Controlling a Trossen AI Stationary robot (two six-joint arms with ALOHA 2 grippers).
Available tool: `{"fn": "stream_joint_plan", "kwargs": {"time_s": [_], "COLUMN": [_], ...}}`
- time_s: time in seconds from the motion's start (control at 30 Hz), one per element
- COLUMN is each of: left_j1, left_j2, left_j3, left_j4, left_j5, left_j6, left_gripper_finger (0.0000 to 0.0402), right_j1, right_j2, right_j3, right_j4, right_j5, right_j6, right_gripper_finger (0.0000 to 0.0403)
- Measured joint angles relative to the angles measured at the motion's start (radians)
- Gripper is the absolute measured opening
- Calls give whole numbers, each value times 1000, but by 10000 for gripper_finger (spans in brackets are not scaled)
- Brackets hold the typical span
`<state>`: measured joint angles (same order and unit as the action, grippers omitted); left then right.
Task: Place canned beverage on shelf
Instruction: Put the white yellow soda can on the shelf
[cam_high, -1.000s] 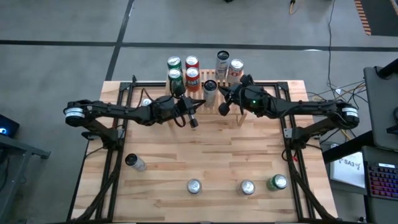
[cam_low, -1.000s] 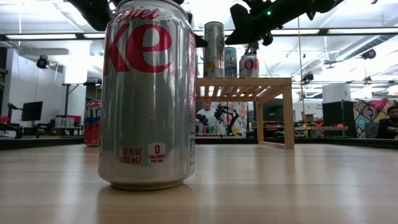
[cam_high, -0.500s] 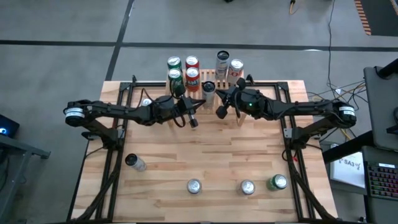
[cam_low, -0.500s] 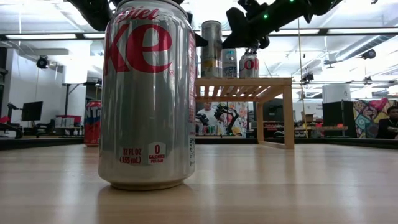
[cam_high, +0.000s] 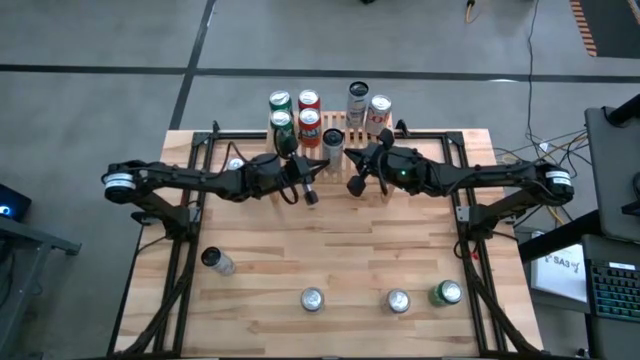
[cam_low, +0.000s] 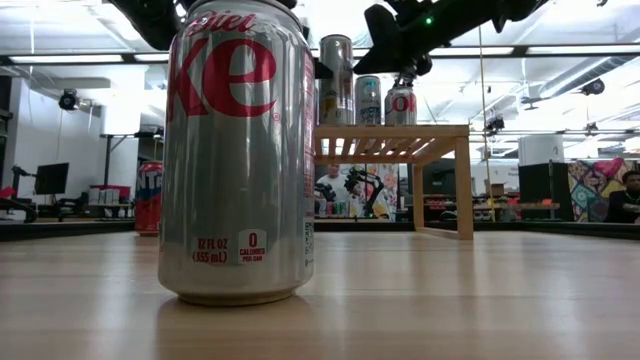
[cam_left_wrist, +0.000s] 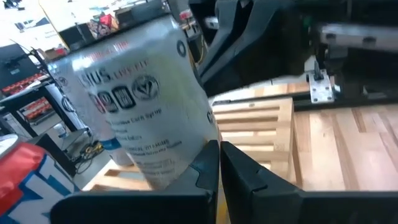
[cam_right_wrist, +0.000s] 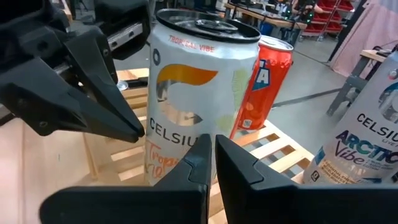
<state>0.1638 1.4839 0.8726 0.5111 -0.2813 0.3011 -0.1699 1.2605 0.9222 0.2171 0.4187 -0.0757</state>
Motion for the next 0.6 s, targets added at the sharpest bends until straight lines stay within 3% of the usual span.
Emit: {"fn": "stream_joint_plan", "kwargs": {"time_s": [0.1, 0.27, 0.6], "left_j1": [-2, -3, 2], "left_j2": [-17, -47, -28], "left_j3": [0, 0, 0], "left_j4": [-56, -137, -89], "left_j5": [-3, -101, -95], "left_j6": [-2, 7, 21], "left_gripper_finger": [0, 0, 0], "right_j1": [1, 0, 0], "right_j2": [-10, -16, 9], "right_j3": [0, 0, 0], "right_j4": [-5, -9, -2], "right_j5": [0, 1, 81], "right_j6": [0, 4, 14], "right_gripper_finger": [13, 13, 13]}}
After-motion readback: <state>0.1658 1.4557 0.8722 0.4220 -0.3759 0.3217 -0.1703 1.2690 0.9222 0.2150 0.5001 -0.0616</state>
